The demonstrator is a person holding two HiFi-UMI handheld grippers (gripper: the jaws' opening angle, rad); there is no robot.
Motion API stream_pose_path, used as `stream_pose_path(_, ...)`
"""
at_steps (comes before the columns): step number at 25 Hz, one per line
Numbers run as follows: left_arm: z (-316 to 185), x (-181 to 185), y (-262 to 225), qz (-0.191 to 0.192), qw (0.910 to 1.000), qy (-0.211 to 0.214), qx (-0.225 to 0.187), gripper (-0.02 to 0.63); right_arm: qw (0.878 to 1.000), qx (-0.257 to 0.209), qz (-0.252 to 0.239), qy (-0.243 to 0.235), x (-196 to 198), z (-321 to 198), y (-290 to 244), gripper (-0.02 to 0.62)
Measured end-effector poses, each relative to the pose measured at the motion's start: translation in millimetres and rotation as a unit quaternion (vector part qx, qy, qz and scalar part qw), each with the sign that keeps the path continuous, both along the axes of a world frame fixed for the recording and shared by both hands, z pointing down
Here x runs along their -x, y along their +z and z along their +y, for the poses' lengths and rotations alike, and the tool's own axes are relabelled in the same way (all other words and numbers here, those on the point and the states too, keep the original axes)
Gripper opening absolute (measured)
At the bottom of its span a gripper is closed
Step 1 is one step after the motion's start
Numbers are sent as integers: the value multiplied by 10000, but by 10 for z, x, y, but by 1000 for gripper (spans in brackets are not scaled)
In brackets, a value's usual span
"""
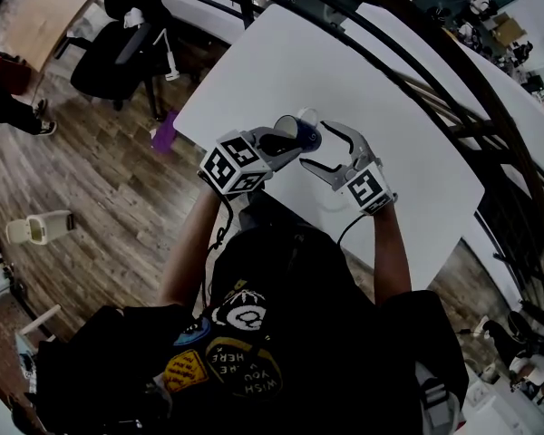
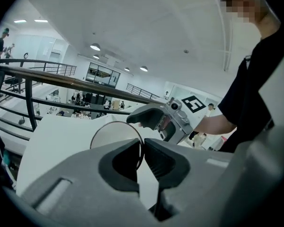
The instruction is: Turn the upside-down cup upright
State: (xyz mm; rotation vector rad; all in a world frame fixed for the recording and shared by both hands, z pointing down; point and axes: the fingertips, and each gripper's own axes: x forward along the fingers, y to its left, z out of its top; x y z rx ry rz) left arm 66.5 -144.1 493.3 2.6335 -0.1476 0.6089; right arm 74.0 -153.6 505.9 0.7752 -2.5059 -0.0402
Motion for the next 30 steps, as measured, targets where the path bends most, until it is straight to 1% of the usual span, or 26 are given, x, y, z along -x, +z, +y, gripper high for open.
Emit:
stream_pose_path(4, 32, -26, 121, -473, 9985, 208, -159, 37, 9968, -157, 754, -212, 269, -64, 213, 360)
stream_pose_path(6, 53, -27, 166, -695, 9968, 288, -260, 37, 9941, -235, 1038, -188, 342, -109, 328, 361)
stream_pose_path(10, 111, 11, 302, -1100, 9919, 449, -458, 35, 9940, -202, 1073, -91, 423, -124, 483, 367)
stream_pose_path(14, 129, 53, 415, -1349, 9878, 507, -589, 37, 9969, -91, 778, 73, 461, -125, 593, 376)
stream_pose_path(17, 95, 92, 471, -1362, 9872, 444, -695, 48, 9989, 57, 442, 177, 477, -133, 638, 374)
stream_pose_path(19, 66, 138, 514, -1316, 9888, 348, -614, 55, 9993, 172, 270, 217, 491, -139, 703, 373)
stream_pose_path(22, 63, 230, 589, -1178, 9926, 173, -222, 64, 9992, 341, 147, 148, 533, -102, 814, 371)
stream_pose_path(24, 76, 277, 607, -1075, 9942, 61, -73, 69, 9991, 400, 50, 140, 583, -82, 796, 371)
stream_pose_path(28, 35, 332, 581, -995, 9948, -176, -104, 71, 9989, 450, -37, 154, 584, -77, 896, 370)
stream_pose_path(30, -69, 405, 517, -843, 9951, -507, -98, 69, 9985, 477, 46, 274, 494, -99, 988, 370)
